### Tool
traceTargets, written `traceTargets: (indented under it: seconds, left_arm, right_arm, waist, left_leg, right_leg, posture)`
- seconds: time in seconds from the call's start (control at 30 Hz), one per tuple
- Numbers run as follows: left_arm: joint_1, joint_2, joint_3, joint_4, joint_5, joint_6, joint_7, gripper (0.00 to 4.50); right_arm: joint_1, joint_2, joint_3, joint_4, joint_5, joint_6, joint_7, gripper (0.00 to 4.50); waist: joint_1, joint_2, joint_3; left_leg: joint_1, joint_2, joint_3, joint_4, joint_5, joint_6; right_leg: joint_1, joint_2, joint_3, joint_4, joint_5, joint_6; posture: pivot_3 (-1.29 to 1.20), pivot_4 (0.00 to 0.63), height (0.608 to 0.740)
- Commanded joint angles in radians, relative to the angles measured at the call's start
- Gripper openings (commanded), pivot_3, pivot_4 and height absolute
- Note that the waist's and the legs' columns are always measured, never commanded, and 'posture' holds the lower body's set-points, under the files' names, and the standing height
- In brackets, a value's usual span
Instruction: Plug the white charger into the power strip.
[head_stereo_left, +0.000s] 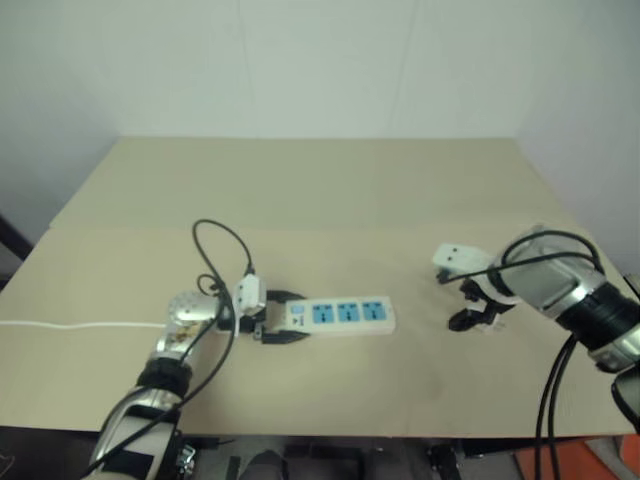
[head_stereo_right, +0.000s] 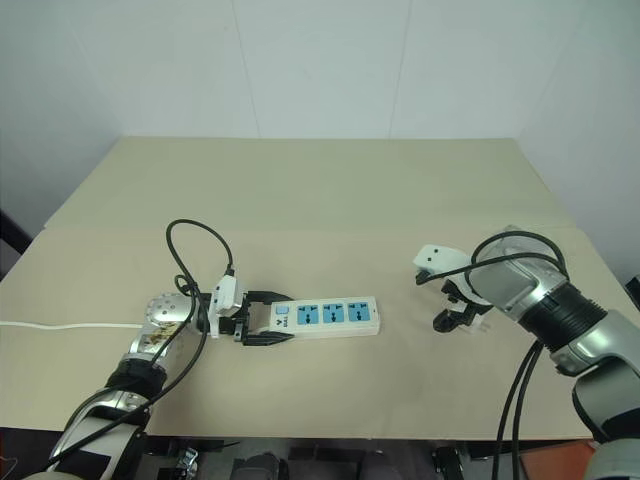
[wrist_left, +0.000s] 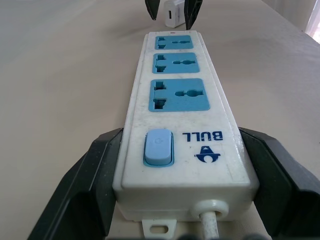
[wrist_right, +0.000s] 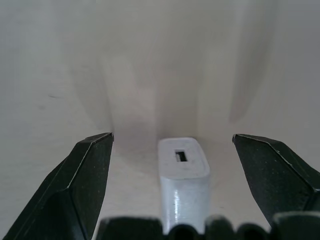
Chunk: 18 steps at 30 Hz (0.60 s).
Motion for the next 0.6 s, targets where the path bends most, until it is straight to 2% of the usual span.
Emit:
traceTargets:
  seconds: [0.03, 0.13, 0.2, 0.33, 0.5, 0.6]
  left_arm:
    - [0.02, 0.001, -0.047, 0.022, 0.042, 0.02, -0.019, 3.26]
    - [0.018, 0.001, -0.048, 0.024, 0.044, 0.019, -0.02, 3.26]
    - [0.018, 0.003, -0.048, 0.023, 0.044, 0.021, -0.021, 3.26]
    - [0.019, 0.004, -0.048, 0.022, 0.046, 0.024, -0.021, 3.26]
    - [0.024, 0.005, -0.049, 0.014, 0.046, 0.036, -0.016, 3.26]
    - [0.031, 0.005, -0.053, 0.005, 0.046, 0.041, -0.018, 3.26]
  right_arm:
    - [0.002, -0.006, -0.048, 0.0, -0.008, 0.016, 0.003, 4.5]
    - [0.007, -0.006, -0.048, 0.006, -0.015, 0.009, 0.001, 4.5]
    - [0.005, -0.002, -0.05, 0.008, -0.013, 0.011, 0.0, 4.12]
    - [0.003, 0.0, -0.042, 0.016, -0.023, 0.006, 0.0, 2.96]
    - [0.006, -0.005, -0.029, 0.025, -0.042, -0.009, 0.005, 1.15]
    - [0.008, -0.019, -0.03, -0.005, -0.055, -0.014, 0.017, 1.12]
  waist:
    - [-0.001, 0.001, 0.0]
    - [-0.001, 0.001, 0.0]
    - [-0.001, 0.001, 0.0]
    - [-0.001, 0.001, 0.0]
    - [-0.001, 0.001, 0.0]
    - [-0.001, 0.001, 0.0]
  left_leg:
    - [0.0, 0.0, 0.0, 0.0, 0.0, 0.0]
    - [0.0, 0.0, 0.0, 0.0, 0.0, 0.0]
    - [0.0, 0.0, 0.0, 0.0, 0.0, 0.0]
    - [0.0, 0.0, 0.0, 0.0, 0.0, 0.0]
    - [0.0, 0.0, 0.0, 0.0, 0.0, 0.0]
    - [0.0, 0.0, 0.0, 0.0, 0.0, 0.0]
  right_leg:
    - [0.0, 0.0, 0.0, 0.0, 0.0, 0.0]
    - [0.0, 0.0, 0.0, 0.0, 0.0, 0.0]
    - [0.0, 0.0, 0.0, 0.0, 0.0, 0.0]
    - [0.0, 0.0, 0.0, 0.0, 0.0, 0.0]
    - [0.0, 0.0, 0.0, 0.0, 0.0, 0.0]
    - [0.0, 0.0, 0.0, 0.0, 0.0, 0.0]
  posture:
    - [0.0, 0.15, 0.74]
    - [0.0, 0.15, 0.74]
    - [0.0, 0.15, 0.74]
    - [0.0, 0.15, 0.74]
    - [0.0, 0.15, 0.74]
    - [0.0, 0.15, 0.74]
